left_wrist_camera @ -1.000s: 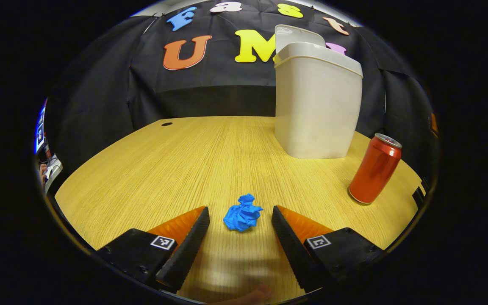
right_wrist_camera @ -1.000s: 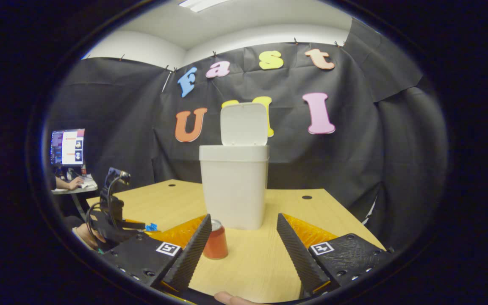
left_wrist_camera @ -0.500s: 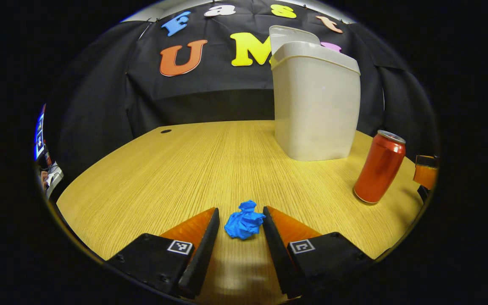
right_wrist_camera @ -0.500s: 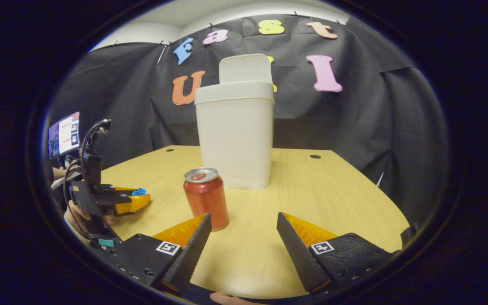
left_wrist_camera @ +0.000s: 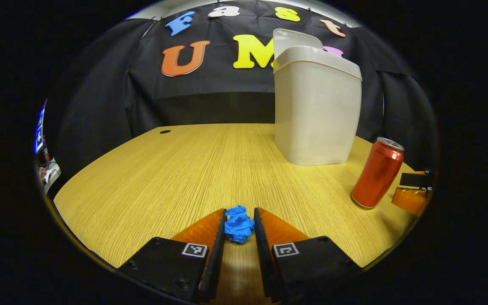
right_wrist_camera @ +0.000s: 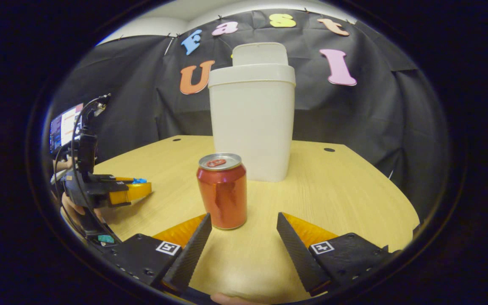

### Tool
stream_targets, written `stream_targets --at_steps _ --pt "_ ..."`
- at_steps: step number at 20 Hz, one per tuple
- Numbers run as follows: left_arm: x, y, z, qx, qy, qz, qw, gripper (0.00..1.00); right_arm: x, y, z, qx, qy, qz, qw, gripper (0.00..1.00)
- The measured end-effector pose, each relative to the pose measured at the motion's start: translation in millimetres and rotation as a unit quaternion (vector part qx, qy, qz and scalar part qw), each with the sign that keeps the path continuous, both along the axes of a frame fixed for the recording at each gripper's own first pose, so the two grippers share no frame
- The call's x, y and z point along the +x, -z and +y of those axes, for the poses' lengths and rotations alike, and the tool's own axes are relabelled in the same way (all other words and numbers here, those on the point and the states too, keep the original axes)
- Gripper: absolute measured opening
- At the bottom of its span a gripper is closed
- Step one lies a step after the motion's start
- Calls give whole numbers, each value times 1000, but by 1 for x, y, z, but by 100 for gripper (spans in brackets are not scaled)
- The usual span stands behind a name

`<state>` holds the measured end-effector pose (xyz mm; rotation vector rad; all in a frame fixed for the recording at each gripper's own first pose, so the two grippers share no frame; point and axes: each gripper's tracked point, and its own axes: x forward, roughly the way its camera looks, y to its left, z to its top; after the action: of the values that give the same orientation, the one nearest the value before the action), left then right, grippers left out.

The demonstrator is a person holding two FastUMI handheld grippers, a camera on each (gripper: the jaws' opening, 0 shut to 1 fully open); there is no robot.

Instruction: Press the lid of the desktop garbage bin to open it, pick up the crumpled paper on the desktop and throw it into the bin, then pick up the pop can on the desktop and drop it into the bin, and finally close the garbage bin lid.

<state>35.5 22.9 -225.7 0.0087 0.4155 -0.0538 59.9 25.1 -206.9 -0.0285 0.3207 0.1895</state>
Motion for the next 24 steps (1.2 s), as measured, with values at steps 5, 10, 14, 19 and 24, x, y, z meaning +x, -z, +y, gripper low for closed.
stream_targets --at_steps 5,10,14,19,24 --pt "-6 -15 8 -10 -19 -17 1000 42 22 -3 21 -9 -11 -7 1000 95" --pt "-14 -39 10 -4 -23 -56 998 42 37 -6 35 15 -1 8 1000 98" --pt "-21 -49 6 -8 -14 -56 998 42 47 -3 35 2 9 9 1000 86" --pt "-29 -68 10 1 -21 -78 997 42 39 -26 14 8 21 -6 1000 79" --pt "-39 -82 17 3 -32 -71 997 42 12 -71 -18 2 39 -44 998 78"
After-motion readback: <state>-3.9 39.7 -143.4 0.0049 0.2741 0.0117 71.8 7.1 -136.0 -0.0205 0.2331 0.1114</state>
